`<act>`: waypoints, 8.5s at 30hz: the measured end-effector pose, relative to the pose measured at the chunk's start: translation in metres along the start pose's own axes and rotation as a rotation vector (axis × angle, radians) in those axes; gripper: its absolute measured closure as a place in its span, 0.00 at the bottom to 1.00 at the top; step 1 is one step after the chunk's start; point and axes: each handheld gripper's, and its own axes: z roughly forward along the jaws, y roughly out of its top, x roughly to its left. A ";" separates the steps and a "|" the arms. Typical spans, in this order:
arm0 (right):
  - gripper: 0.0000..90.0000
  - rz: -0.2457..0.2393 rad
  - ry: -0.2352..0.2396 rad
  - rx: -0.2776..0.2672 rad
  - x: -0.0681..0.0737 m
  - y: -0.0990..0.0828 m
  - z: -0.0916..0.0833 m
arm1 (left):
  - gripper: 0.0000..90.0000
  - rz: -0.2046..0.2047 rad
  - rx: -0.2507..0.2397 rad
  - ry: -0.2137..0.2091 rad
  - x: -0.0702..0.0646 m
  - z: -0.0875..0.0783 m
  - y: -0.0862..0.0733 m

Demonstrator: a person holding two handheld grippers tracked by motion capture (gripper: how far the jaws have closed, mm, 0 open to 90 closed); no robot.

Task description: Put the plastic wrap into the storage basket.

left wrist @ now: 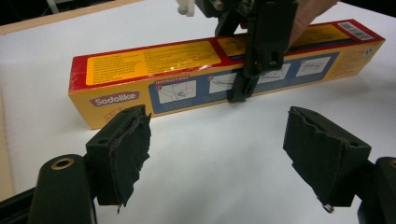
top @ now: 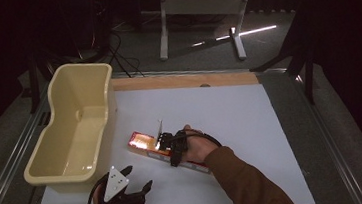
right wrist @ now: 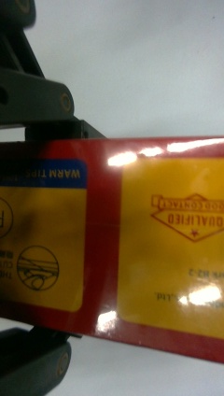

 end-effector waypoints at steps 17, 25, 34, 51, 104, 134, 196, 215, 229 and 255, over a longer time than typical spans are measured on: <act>0.46 0.343 0.217 -0.019 -0.022 -0.008 -0.019 | 0.25 0.000 0.002 0.002 0.001 0.000 0.000; 0.46 0.434 0.324 -0.144 -0.037 -0.015 -0.041 | 0.25 -0.002 0.001 0.004 0.001 0.000 -0.001; 0.46 0.531 0.396 -0.275 -0.050 -0.021 -0.063 | 0.25 0.000 -0.001 0.005 0.001 0.000 -0.001; 0.46 0.601 0.458 -0.473 -0.056 -0.011 -0.103 | 0.25 -0.002 -0.009 0.003 0.000 0.000 -0.001; 0.46 0.799 0.776 -0.838 -0.068 0.072 -0.163 | 0.26 0.006 -0.020 -0.032 -0.005 0.005 -0.001; 0.46 0.829 0.872 -0.834 -0.051 0.137 -0.154 | 0.26 0.017 -0.040 -0.042 -0.007 0.005 -0.001; 0.45 0.970 0.794 -0.745 -0.020 0.199 -0.094 | 0.26 0.001 -0.067 -0.017 0.000 -0.001 -0.004; 0.42 1.059 0.816 -0.646 -0.023 0.196 -0.074 | 0.26 -0.009 -0.076 -0.015 0.001 -0.002 -0.004; 0.36 1.073 0.778 -0.562 -0.028 0.192 -0.075 | 0.26 -0.005 -0.072 -0.015 0.001 -0.002 -0.003; 0.37 0.982 0.762 -0.603 -0.025 0.177 -0.100 | 0.26 -0.003 -0.068 -0.007 0.001 -0.001 -0.003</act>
